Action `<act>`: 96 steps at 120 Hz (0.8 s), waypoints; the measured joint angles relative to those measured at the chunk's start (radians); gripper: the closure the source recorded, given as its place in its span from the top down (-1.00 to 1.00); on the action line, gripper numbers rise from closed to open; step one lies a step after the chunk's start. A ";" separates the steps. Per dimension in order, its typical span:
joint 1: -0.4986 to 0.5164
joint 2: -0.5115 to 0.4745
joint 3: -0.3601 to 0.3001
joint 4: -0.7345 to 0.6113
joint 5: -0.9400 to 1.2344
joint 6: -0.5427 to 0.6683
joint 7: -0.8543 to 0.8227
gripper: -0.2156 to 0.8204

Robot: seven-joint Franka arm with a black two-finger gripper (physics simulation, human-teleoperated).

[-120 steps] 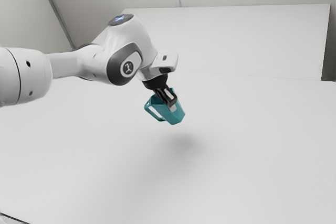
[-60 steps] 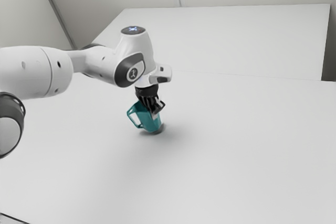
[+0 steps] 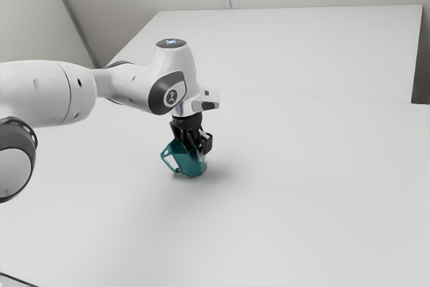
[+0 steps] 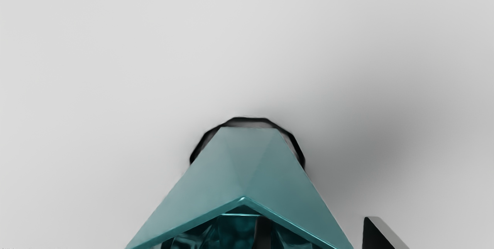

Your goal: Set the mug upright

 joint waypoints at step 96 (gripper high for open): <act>0.025 -0.143 0.020 0.369 0.102 -0.305 -0.026 0.57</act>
